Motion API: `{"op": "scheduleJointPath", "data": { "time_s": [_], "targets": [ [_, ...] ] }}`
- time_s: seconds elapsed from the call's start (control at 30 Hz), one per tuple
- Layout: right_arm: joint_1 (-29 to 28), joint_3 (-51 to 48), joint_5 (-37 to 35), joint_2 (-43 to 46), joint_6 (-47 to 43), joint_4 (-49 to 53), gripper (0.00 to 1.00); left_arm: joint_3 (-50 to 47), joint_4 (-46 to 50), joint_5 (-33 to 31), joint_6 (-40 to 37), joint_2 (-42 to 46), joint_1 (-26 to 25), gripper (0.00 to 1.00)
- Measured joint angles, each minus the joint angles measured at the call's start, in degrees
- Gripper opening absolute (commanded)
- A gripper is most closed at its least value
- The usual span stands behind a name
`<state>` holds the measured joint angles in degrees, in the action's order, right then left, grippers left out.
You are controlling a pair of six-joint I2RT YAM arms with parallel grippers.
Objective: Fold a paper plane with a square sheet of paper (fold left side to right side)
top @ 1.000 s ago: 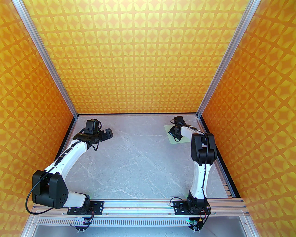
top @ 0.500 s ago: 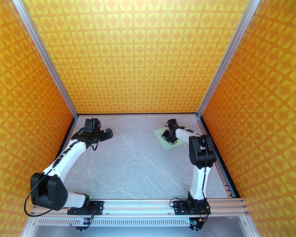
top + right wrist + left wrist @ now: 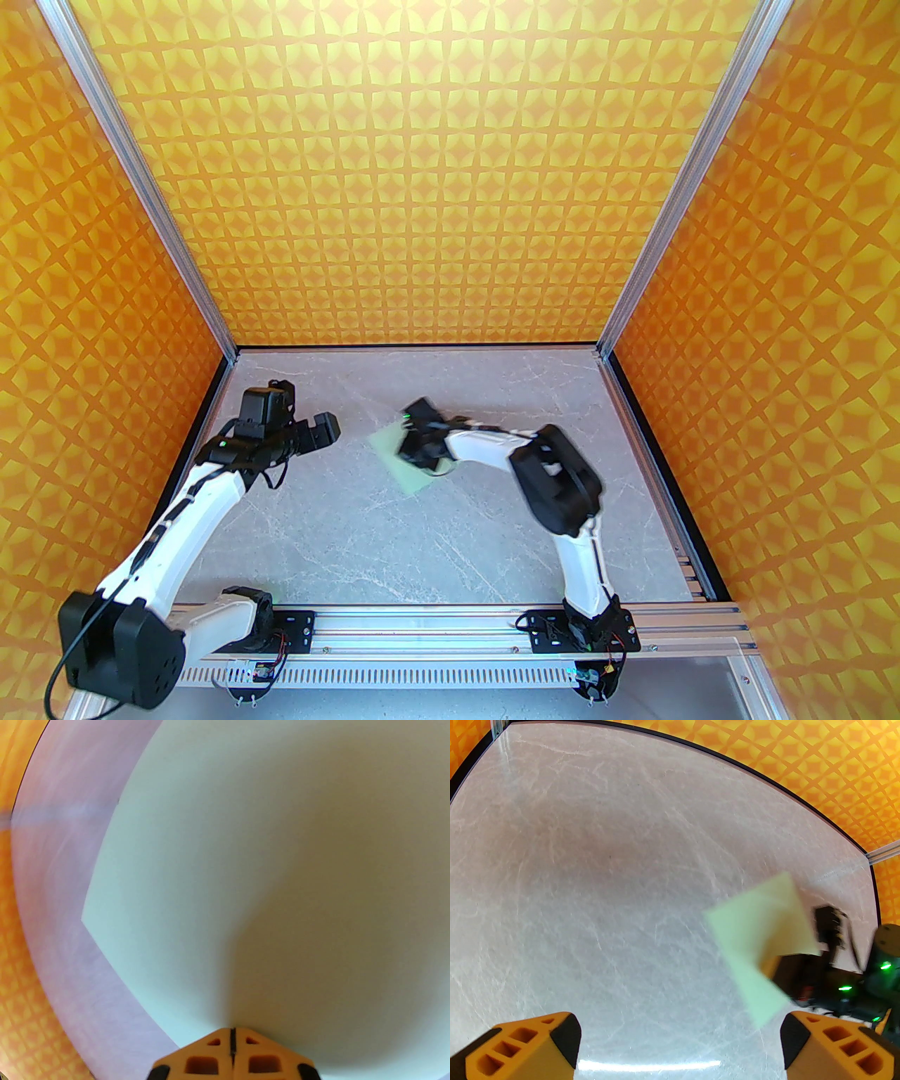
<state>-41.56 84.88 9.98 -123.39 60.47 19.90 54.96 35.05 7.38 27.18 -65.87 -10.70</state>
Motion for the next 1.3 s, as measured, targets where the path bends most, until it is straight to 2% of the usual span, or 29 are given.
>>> {"op": "scheduleJointPath", "data": {
  "time_s": [0.17, 0.33, 0.43, 0.47, 0.53, 0.6, 0.8, 0.9, 1.07, 1.3],
  "targets": [
    [-0.8, 5.4, 0.3, -1.4, -4.1, 3.2, 0.22, -2.4, -1.0, 1.1, 2.3, 1.2, -1.8, 0.99],
    [3.6, 9.5, -1.6, 0.7, -17.6, 7.8, 0.19, -4.2, -3.9, 1.6, 5.6, 0.1, -4.2, 0.99],
    [8.0, 11.4, 0.5, 1.2, -26.8, 9.6, 0.18, -4.5, -5.5, 1.8, 7.1, -1.1, -5.9, 0.99],
    [9.5, 12.4, 1.4, 0.8, -29.7, 10.6, 0.18, -4.5, -6.1, 1.9, 7.5, -1.7, -6.5, 0.99],
    [11.6, 15.4, 3.0, -1.0, -34.7, 12.9, 0.11, -4.5, -6.8, 1.9, 8.3, -2.7, -7.3, 0.99],
    [13.6, 18.9, 3.5, -3.7, -39.2, 14.4, 0.11, -4.5, -7.3, 1.9, 8.7, -3.8, -8.0, 0.99],
    [14.2, 22.3, 3.8, -9.6, -45.7, 18.3, 0.08, -4.5, -8.4, 2.0, 9.5, -6.6, -8.7, 0.99],
    [13.9, 19.4, 3.3, -9.6, -46.5, 18.8, 0.08, -4.1, -8.9, 2.1, 9.8, -8.5, -9.1, 0.99],
    [13.9, 9.7, 1.8, -3.7, -46.0, 15.4, 0.06, -3.8, -9.3, 2.1, 9.9, -10.3, -10.0, 0.99],
    [13.4, -9.4, 2.3, 8.1, -37.4, 7.7, 0.11, -3.0, -10.4, 2.2, 10.0, -13.4, -11.0, 0.99]
  ]
}}
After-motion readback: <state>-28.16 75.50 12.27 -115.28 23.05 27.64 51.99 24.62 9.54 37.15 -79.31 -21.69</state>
